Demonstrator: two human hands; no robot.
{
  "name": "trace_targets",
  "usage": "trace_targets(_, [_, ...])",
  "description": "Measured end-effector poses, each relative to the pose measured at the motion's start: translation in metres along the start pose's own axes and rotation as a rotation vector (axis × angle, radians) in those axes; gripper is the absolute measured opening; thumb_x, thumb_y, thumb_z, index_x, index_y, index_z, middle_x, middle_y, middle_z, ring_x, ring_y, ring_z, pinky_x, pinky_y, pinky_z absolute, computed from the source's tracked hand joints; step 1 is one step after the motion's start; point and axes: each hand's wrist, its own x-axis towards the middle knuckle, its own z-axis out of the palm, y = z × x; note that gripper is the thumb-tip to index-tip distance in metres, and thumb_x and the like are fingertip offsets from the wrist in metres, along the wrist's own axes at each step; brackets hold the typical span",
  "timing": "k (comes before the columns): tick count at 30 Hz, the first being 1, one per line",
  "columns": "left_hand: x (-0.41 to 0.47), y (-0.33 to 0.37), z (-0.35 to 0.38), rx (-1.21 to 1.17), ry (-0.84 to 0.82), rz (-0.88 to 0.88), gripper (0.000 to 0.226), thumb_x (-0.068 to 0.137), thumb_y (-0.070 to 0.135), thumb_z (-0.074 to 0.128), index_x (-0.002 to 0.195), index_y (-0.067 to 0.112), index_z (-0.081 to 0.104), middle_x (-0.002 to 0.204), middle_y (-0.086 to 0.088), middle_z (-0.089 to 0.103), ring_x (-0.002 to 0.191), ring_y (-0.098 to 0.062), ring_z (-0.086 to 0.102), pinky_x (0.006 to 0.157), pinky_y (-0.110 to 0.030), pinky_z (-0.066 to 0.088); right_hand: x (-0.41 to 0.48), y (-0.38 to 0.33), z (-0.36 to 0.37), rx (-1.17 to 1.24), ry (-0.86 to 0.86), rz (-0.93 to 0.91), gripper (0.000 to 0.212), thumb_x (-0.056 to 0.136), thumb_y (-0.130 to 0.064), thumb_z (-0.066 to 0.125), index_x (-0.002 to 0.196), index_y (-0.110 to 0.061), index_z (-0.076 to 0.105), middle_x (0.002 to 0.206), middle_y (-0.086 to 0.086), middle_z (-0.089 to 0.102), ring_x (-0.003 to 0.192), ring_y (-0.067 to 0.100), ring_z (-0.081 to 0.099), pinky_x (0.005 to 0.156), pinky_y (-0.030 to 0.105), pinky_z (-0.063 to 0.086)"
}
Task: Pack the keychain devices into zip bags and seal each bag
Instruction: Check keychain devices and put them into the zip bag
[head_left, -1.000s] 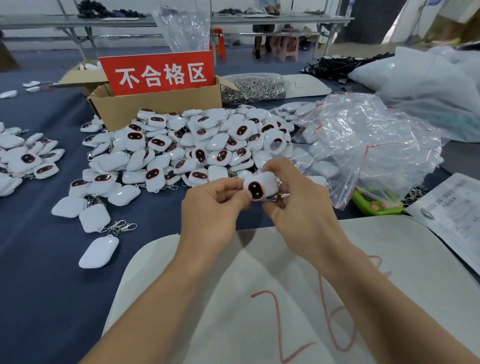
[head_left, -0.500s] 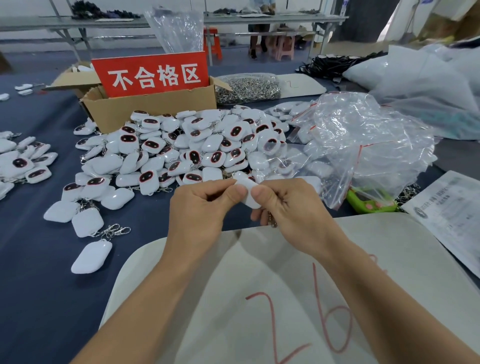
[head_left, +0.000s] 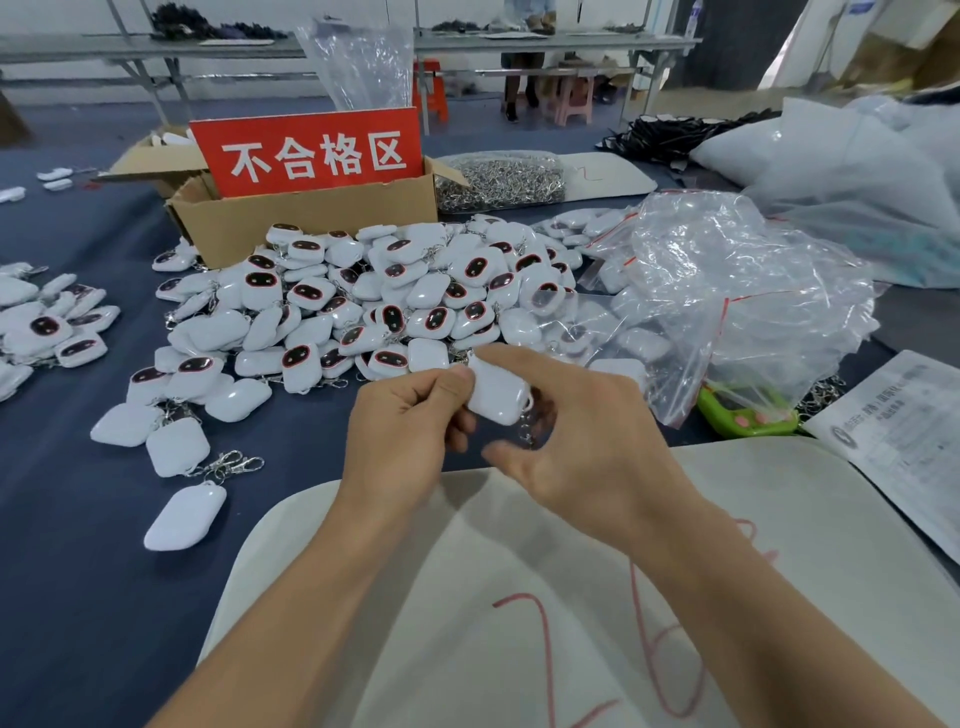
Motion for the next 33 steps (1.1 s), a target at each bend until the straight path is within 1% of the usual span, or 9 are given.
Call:
trace_targets(4, [-0.003, 0.002, 0.003, -0.022, -0.044, -0.022, 0.041, 0.104, 0.023, 0.058, 0.069, 0.009, 0.072, 0.060, 0.001, 0.065, 0.050, -0.009, 0.053, 0.051, -0.018, 0.042, 0.006, 0.008, -0.011, -0.034, 0.123, -0.003, 0.011, 0.087, -0.030, 0.067, 0.091, -0.020, 0.067, 0.070, -0.003, 0.058, 0.064, 0.014, 0.051, 0.059, 0.025, 0.042])
trace_targets(7, [-0.004, 0.002, 0.007, 0.027, -0.072, -0.037, 0.032, 0.098, 0.009, 0.058, 0.073, 0.015, 0.077, 0.062, -0.001, 0.070, 0.051, -0.008, 0.058, 0.052, -0.018, 0.045, 0.009, 0.018, -0.017, 0.069, 0.147, 0.119, 0.033, 0.089, -0.037, 0.061, 0.071, -0.010, 0.064, 0.058, 0.002, 0.053, 0.058, 0.018, 0.050, 0.056, 0.031, 0.043])
trace_targets(11, [-0.006, 0.001, 0.008, 0.055, -0.083, -0.054, 0.028, 0.091, 0.008, 0.065, 0.093, 0.030, 0.082, 0.073, 0.001, 0.077, 0.066, -0.013, 0.073, 0.067, -0.027, 0.057, 0.005, 0.005, -0.006, 0.247, -0.068, 0.271, 0.013, 0.078, -0.035, 0.068, 0.089, -0.031, 0.075, 0.073, -0.006, 0.074, 0.068, 0.017, 0.070, 0.072, 0.043, 0.060])
trace_targets(15, [-0.005, 0.000, 0.007, 0.014, -0.058, -0.046, 0.025, 0.092, 0.007, 0.068, 0.106, 0.025, 0.079, 0.077, -0.002, 0.078, 0.073, -0.018, 0.075, 0.071, -0.031, 0.061, 0.005, 0.002, -0.001, 0.347, -0.144, 0.277, 0.029, 0.085, -0.020, 0.070, 0.092, -0.047, 0.074, 0.087, -0.014, 0.078, 0.078, 0.003, 0.074, 0.079, 0.033, 0.062])
trace_targets(18, [-0.007, 0.002, 0.008, -0.068, -0.086, -0.049, 0.029, 0.095, 0.002, 0.064, 0.104, 0.027, 0.076, 0.072, -0.006, 0.076, 0.058, -0.015, 0.067, 0.057, -0.019, 0.053, 0.012, 0.013, -0.015, 0.327, 0.063, 0.392, 0.027, 0.089, -0.005, 0.068, 0.095, -0.029, 0.079, 0.067, -0.017, 0.073, 0.053, 0.001, 0.063, 0.057, 0.019, 0.052])
trace_targets(22, [-0.011, 0.000, 0.013, 0.048, -0.112, -0.079, 0.024, 0.093, 0.012, 0.070, 0.105, 0.032, 0.076, 0.069, -0.003, 0.075, 0.056, -0.012, 0.066, 0.056, -0.015, 0.050, 0.015, 0.026, -0.047, 0.074, 0.615, 0.418, 0.026, 0.090, -0.013, 0.060, 0.101, -0.026, 0.079, 0.061, -0.020, 0.065, 0.062, 0.004, 0.061, 0.066, 0.017, 0.047])
trace_targets(26, [-0.014, 0.000, 0.015, 0.157, -0.121, -0.025, 0.019, 0.093, 0.015, 0.071, 0.097, 0.032, 0.078, 0.067, 0.006, 0.075, 0.057, -0.002, 0.067, 0.059, -0.008, 0.048, 0.015, 0.038, -0.070, 0.151, 0.985, 0.541, 0.028, 0.084, -0.018, 0.046, 0.085, -0.026, 0.073, 0.052, -0.021, 0.054, 0.055, 0.003, 0.050, 0.059, 0.017, 0.040])
trace_targets(31, [-0.016, 0.001, 0.015, 0.234, -0.131, 0.008, 0.021, 0.093, 0.012, 0.070, 0.090, 0.031, 0.079, 0.065, 0.012, 0.074, 0.060, 0.003, 0.068, 0.059, -0.003, 0.045, 0.015, 0.054, -0.068, -0.052, 0.585, 0.935, 0.025, 0.082, -0.031, 0.059, 0.070, -0.015, 0.074, 0.064, 0.005, 0.063, 0.070, 0.029, 0.057, 0.070, 0.033, 0.043])
trace_targets(33, [-0.016, 0.001, 0.016, 0.244, -0.133, 0.012, 0.021, 0.092, 0.013, 0.071, 0.088, 0.031, 0.079, 0.065, 0.012, 0.074, 0.059, 0.003, 0.068, 0.059, -0.003, 0.045, 0.016, 0.053, -0.063, -0.064, 0.423, 0.927, 0.022, 0.077, -0.032, 0.067, 0.066, -0.013, 0.073, 0.058, 0.002, 0.058, 0.068, 0.029, 0.057, 0.064, 0.032, 0.043])
